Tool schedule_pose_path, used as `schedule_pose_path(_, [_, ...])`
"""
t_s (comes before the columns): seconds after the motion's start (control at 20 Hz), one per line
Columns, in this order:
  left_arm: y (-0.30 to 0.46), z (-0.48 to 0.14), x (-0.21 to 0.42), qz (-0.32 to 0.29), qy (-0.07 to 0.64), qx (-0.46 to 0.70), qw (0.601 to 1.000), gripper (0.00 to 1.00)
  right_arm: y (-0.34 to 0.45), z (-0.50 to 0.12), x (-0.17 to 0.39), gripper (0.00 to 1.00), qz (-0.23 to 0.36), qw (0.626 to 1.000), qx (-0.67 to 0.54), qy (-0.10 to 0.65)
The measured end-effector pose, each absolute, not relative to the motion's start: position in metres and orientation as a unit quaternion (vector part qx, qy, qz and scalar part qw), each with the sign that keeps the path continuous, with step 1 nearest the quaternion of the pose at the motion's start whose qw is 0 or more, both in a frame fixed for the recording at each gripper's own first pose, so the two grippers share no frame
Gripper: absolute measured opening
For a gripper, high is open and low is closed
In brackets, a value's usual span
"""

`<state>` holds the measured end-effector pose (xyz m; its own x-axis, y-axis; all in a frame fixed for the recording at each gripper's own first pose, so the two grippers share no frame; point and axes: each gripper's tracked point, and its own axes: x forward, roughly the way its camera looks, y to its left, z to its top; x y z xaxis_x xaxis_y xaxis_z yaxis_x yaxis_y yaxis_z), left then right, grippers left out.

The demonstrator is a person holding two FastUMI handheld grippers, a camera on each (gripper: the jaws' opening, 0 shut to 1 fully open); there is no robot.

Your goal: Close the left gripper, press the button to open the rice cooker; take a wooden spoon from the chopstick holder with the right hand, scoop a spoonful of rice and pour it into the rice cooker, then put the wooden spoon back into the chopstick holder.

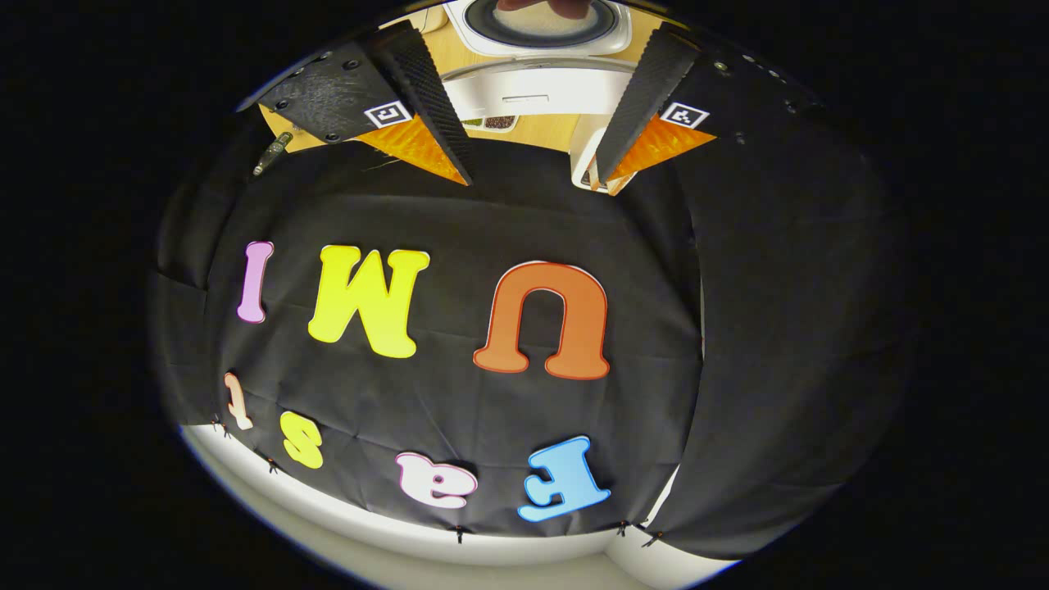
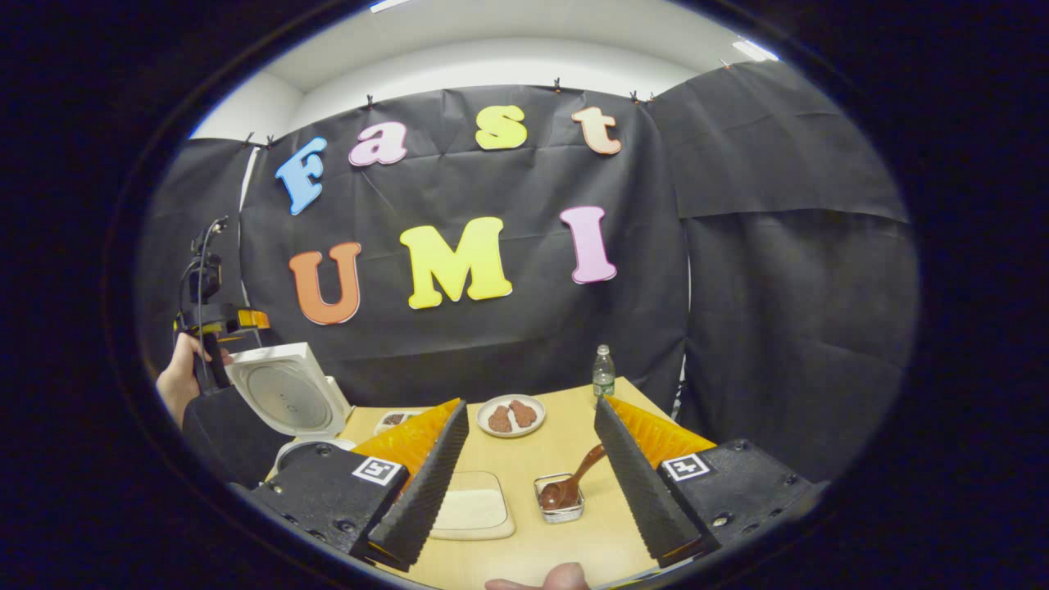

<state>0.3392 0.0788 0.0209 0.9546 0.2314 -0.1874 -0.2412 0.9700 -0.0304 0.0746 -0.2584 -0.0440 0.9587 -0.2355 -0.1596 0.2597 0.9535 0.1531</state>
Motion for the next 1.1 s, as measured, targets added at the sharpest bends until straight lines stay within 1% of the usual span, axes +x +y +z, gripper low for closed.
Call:
schedule_pose_path(0.15, [0.081, 0.01, 0.346, 0.121, 0.111, -0.024, 0.986, 0.95, -0.264, -0.043, 0.063, 1.0, -0.139, 0.984, 0.09, 0.069])
schedule_pose_path(0.3, [0.079, -0.012, 0.346, 0.118, 0.154, -0.023, 0.981, 0.95, -0.269, -0.042, 0.06, 1.0, -0.143, 0.983, 0.094, 0.069])
schedule_pose_path(0.35, [0.076, -0.014, 0.344, 0.117, 0.159, -0.011, 0.98, 0.95, -0.271, -0.041, 0.061, 1.0, -0.142, 0.983, 0.097, 0.067])
schedule_pose_path(0.4, [0.077, -0.015, 0.342, 0.115, 0.159, 0.002, 0.981, 0.97, -0.273, -0.042, 0.063, 1.0, -0.14, 0.983, 0.099, 0.067])
schedule_pose_path(0.5, [0.074, -0.015, 0.336, 0.112, 0.164, 0.002, 0.98, 0.97, -0.276, -0.04, 0.068, 1.0, -0.136, 0.983, 0.103, 0.065])
schedule_pose_path(0.7, [0.064, -0.022, 0.311, 0.11, 0.181, -0.004, 0.977, 0.97, -0.281, -0.036, 0.077, 1.0, -0.129, 0.984, 0.107, 0.063])
schedule_pose_path(0.75, [0.06, -0.024, 0.304, 0.111, 0.184, -0.006, 0.977, 0.97, -0.282, -0.035, 0.078, 0.95, -0.128, 0.984, 0.107, 0.061])
schedule_pose_path(0.8, [0.056, -0.027, 0.296, 0.11, 0.187, -0.009, 0.976, 0.97, -0.283, -0.033, 0.08, 1.0, -0.126, 0.984, 0.108, 0.058])
schedule_pose_path(0.85, [0.051, -0.032, 0.287, 0.108, 0.195, -0.012, 0.975, 0.97, -0.282, -0.032, 0.081, 1.0, -0.122, 0.985, 0.111, 0.057])
schedule_pose_path(0.95, [0.042, -0.047, 0.267, 0.105, 0.209, -0.02, 0.972, 0.97, -0.279, -0.033, 0.082, 0.95, -0.113, 0.985, 0.114, 0.058])
schedule_pose_path(1.0, [0.038, -0.058, 0.256, 0.104, 0.219, -0.023, 0.97, 0.97, -0.279, -0.032, 0.084, 0.94, -0.11, 0.986, 0.112, 0.056])
schedule_pose_path(1.05, [0.033, -0.071, 0.246, 0.101, 0.233, -0.027, 0.967, 0.97, -0.278, -0.031, 0.084, 1.0, -0.109, 0.986, 0.111, 0.054])
schedule_pose_path(1.1, [0.028, -0.084, 0.232, 0.099, 0.248, -0.037, 0.963, 0.96, -0.279, -0.032, 0.085, 1.0, -0.11, 0.987, 0.109, 0.054])
